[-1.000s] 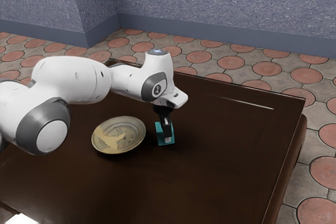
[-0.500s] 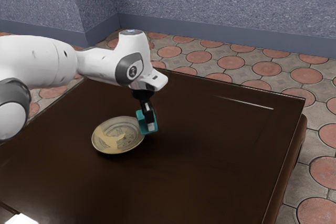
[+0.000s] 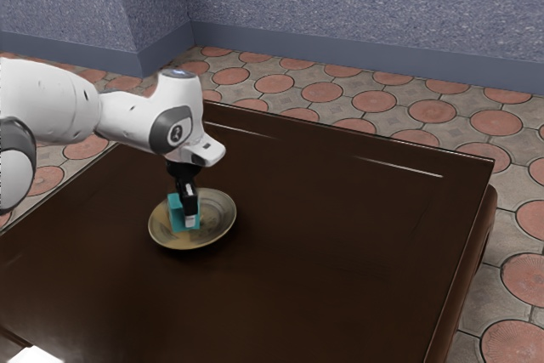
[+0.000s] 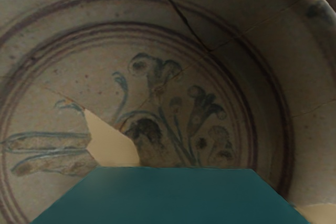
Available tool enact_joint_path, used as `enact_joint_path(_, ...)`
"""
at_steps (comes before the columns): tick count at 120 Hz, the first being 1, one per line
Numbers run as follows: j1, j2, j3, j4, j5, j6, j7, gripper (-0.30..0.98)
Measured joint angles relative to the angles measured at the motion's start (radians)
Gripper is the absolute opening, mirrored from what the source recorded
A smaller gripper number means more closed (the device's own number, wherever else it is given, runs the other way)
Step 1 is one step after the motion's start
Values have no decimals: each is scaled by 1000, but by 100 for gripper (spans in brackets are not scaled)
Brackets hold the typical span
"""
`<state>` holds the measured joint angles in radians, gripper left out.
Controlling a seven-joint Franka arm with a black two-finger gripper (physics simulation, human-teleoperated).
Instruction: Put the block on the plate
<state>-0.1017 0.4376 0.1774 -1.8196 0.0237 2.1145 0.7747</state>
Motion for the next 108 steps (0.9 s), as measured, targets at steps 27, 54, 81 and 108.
enact_joint_path(27, 1, -4, 1, 1, -13, 3, 2, 56)
enact_joint_path(54, 1, -145, -2, 1, -44, -61, 4, 64)
enact_joint_path(81, -24, -294, -14, 155, -58, -268, 22, 67)
enact_joint_path(108, -23, -304, -14, 177, -59, -377, 42, 68)
